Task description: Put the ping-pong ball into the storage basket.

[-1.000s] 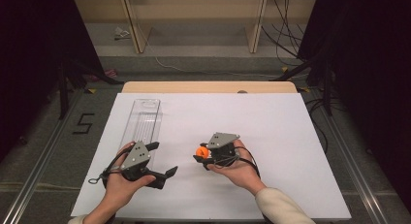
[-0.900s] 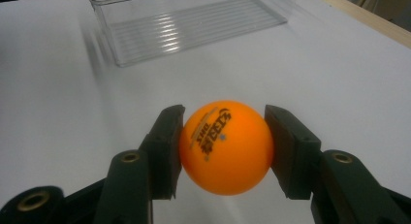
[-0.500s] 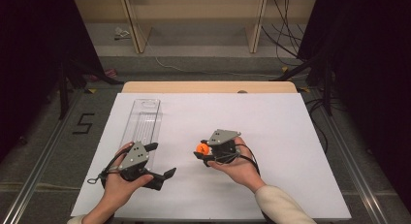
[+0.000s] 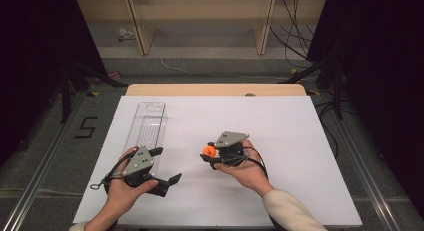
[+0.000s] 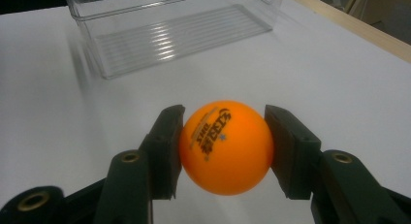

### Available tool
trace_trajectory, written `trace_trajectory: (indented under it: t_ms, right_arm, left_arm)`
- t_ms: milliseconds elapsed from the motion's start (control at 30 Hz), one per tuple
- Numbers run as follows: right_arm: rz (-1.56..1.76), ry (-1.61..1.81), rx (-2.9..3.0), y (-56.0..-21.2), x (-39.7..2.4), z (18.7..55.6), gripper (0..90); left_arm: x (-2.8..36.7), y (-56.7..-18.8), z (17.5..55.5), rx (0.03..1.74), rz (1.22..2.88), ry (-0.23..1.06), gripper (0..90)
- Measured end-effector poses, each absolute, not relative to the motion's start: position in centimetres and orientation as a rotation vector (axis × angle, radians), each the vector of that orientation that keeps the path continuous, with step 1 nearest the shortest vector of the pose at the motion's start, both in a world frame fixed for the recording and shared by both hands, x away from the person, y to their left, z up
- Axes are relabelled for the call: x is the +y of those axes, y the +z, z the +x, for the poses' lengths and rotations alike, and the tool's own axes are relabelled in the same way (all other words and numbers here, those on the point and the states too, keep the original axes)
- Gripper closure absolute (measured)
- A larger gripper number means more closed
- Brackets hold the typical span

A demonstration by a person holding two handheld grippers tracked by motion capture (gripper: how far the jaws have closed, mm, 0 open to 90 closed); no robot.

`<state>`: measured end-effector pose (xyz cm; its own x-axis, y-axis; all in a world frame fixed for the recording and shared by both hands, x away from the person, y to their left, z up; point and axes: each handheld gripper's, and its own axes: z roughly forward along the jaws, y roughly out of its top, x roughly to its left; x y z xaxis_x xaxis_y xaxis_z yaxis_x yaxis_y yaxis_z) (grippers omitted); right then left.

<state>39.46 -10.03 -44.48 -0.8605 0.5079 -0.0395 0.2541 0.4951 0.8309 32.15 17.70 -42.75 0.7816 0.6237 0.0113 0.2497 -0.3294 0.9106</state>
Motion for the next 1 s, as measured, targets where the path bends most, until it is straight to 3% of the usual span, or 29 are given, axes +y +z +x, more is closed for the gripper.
trace_trajectory:
  t_ms: [1000]
  right_arm:
    - [0.653,1.324,2.445,-43.55,-9.56,40.48,51.5]
  left_arm:
    - [17.53,-42.83,32.16,0.649,1.922,0.436,0.0]
